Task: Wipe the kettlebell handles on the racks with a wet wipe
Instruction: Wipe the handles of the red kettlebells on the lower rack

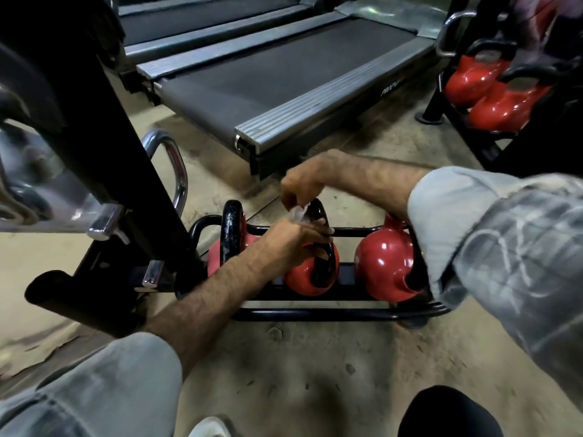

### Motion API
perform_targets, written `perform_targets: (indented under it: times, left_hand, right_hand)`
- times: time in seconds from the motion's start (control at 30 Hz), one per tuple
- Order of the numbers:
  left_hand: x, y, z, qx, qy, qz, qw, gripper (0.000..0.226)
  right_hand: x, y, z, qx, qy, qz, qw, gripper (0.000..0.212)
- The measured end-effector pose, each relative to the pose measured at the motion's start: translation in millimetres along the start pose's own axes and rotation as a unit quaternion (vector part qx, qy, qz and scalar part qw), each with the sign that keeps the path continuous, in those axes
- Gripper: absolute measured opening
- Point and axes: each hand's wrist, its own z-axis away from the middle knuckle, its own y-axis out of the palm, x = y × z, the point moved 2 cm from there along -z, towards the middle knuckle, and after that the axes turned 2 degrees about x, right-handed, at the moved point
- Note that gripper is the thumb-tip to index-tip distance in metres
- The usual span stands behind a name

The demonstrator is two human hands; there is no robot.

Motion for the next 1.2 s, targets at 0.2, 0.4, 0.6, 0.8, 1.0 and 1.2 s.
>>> perform_targets:
  times: [0.2,0.4,0.6,0.8,1.0,1.2]
  left_hand:
    - [-1,-3,0,-0.033,0.084,-0.039,0.995,0.028]
    - [1,-1,-1,-0.042,0.092,-0.028,0.995,0.029]
    - [1,0,-1,-0.046,0.086,-0.027,0.995,0.03]
    - [0,1,-4,-0.043,0.088,-0.004,0.995,0.027]
    - [4,2,-2,-0.042,0.085,-0.019,0.995,0.026]
    - [4,0,-3,-0.038,0.094,-0.026,0.994,0.028]
  right_hand:
    - [-22,69,34,-0.348,0.136,-0.434,0.82,0.013]
    - [24,154,-3,-0.299,0.205,-0.849,0.385,0.022]
    - [35,152,-38,-0.158,0.151,-0.951,0.219,0.027]
    - [29,148,-18,-0.11,0.029,-0.976,0.184,0.024]
    - [26,170,-13,-0.142,0.102,-0.956,0.234,0.024]
    - [28,139,-15,-0.14,0.104,-0.963,0.205,0.031]
